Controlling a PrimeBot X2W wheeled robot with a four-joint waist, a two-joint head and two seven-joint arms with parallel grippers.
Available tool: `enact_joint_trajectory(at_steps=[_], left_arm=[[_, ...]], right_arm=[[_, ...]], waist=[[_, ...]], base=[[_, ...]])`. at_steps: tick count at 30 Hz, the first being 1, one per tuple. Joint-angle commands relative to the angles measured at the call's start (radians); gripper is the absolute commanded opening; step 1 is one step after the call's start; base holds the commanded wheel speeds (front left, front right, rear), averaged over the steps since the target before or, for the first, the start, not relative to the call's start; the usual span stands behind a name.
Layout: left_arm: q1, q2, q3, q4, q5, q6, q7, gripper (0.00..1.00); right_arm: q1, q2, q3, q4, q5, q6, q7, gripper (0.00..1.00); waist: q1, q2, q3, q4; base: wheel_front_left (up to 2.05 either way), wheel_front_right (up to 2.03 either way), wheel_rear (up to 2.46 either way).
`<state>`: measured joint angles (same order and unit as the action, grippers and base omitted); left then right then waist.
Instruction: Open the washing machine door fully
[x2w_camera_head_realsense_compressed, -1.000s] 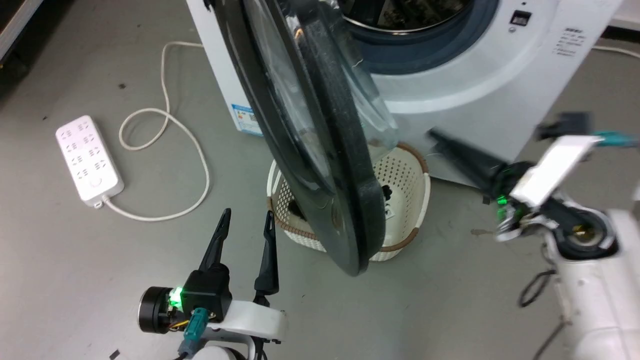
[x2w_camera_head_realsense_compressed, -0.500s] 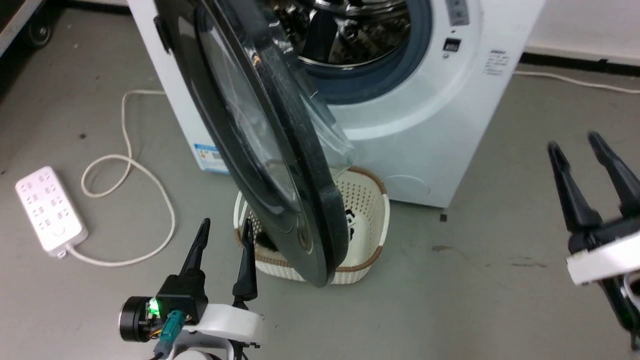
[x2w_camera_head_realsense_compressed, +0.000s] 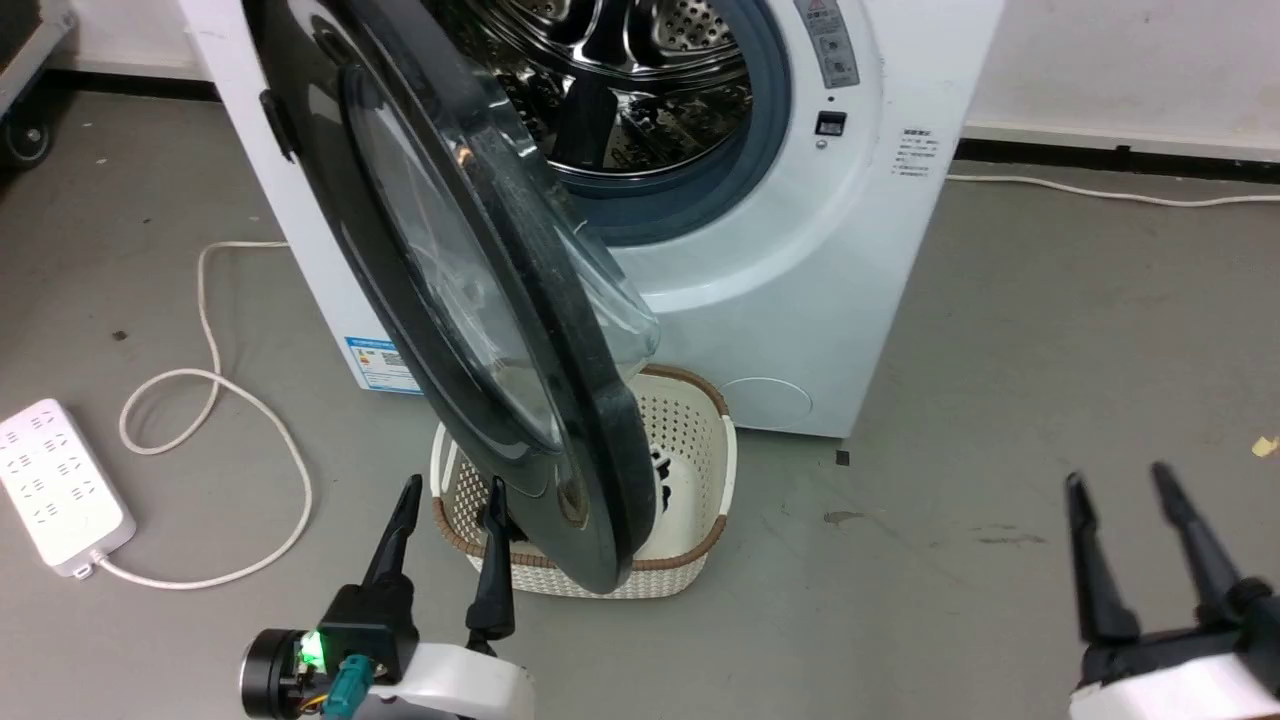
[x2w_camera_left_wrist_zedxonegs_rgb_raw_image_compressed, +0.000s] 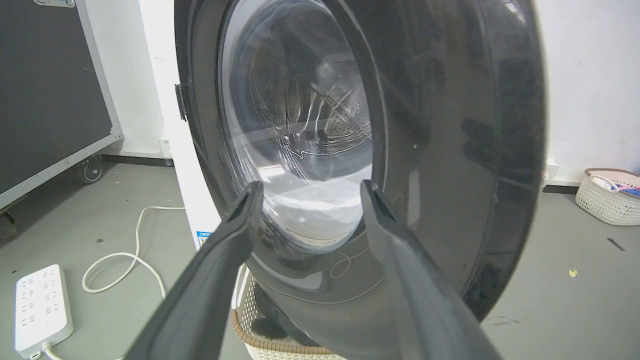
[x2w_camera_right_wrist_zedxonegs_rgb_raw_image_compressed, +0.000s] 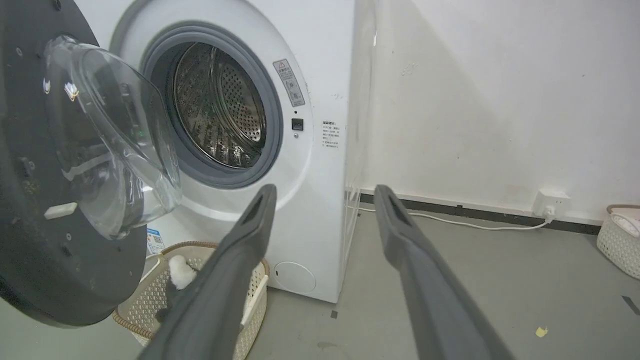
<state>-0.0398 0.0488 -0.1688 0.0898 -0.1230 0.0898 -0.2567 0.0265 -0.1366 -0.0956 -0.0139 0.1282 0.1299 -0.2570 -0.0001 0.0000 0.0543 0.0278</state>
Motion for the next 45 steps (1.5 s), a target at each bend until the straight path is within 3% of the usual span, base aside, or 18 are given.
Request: enact_joint_trajectory(at_steps=[1,15,16,17,24,28,29,31,32,37,41,45], left_arm=[[0.013,0.001,-0.004,-0.001,0.011,-0.005,-0.005,1.0],[0.008,0.001,-0.001,-0.009,0.044,0.017,-0.005,1.0],[0.008,0.001,-0.001,-0.008,0.044,0.017,-0.005,0.4],[0.008,0.001,-0.001,-0.007,0.044,0.017,-0.005,0.0],[-0.003,0.001,0.014,-0.05,0.049,0.026,-0.005,0.0],[-0.019,0.001,0.07,-0.132,0.038,0.064,-0.005,0.0],[-0.041,0.001,0.115,-0.221,0.021,0.09,-0.005,0.0],[-0.053,0.001,0.126,-0.258,0.02,0.094,-0.005,0.0],[-0.091,0.001,0.147,-0.35,0.029,0.102,-0.005,0.0],[-0.179,0.001,0.167,-0.508,0.049,0.09,-0.005,0.0],[-0.231,0.001,0.144,-0.551,0.053,0.067,-0.005,0.0],[-0.269,0.001,0.023,-0.577,0.062,0.055,-0.005,0.0]], right_arm=[[0.021,0.022,-0.008,-0.014,-0.018,0.001,-0.004,1.0],[0.024,0.073,-0.002,-0.023,-0.032,0.001,-0.005,1.0],[0.023,0.074,0.0,-0.022,-0.033,0.001,-0.005,1.0],[0.023,0.074,0.001,-0.021,-0.033,0.001,-0.005,1.0],[0.019,0.076,0.01,-0.018,-0.025,0.001,-0.005,1.0],[0.017,0.077,0.011,-0.018,-0.021,0.001,-0.005,1.0],[0.015,0.078,0.008,-0.015,-0.017,0.001,-0.005,1.0],[0.016,0.079,0.007,-0.012,-0.017,0.001,-0.005,1.0],[0.015,0.079,0.007,-0.008,-0.018,0.001,-0.005,1.0],[0.011,0.081,0.012,-0.003,-0.016,0.001,-0.005,1.0],[0.007,0.082,0.016,0.001,-0.013,0.001,-0.005,1.0],[0.002,0.083,0.024,0.006,-0.009,0.001,-0.005,1.0]], waist=[[0.0001,0.0,0.003,-0.006],[0.0001,0.0,0.019,-0.02],[0.0001,0.0,0.018,-0.02],[0.0001,0.0,0.019,-0.02],[0.0001,0.0,0.019,-0.019],[0.0001,0.0,0.015,-0.02],[0.0001,0.0,0.01,-0.022],[0.0001,0.0,0.009,-0.023],[0.0001,0.0,0.007,-0.022],[0.0001,0.0,0.006,-0.025],[0.0001,0.0,0.005,-0.027],[0.0001,0.0,0.005,-0.037]], base=[[0.0,0.0,0.0],[0.0,0.0,0.0],[0.0,0.0,0.0],[0.0,0.0,0.0],[0.0,0.0,0.0],[0.0,0.0,0.0],[0.0,0.0,0.0],[0.0,0.0,0.0],[0.0,0.0,0.0],[0.0,0.0,0.0],[0.0,0.0,0.0],[0.0,0.0,0.0]])
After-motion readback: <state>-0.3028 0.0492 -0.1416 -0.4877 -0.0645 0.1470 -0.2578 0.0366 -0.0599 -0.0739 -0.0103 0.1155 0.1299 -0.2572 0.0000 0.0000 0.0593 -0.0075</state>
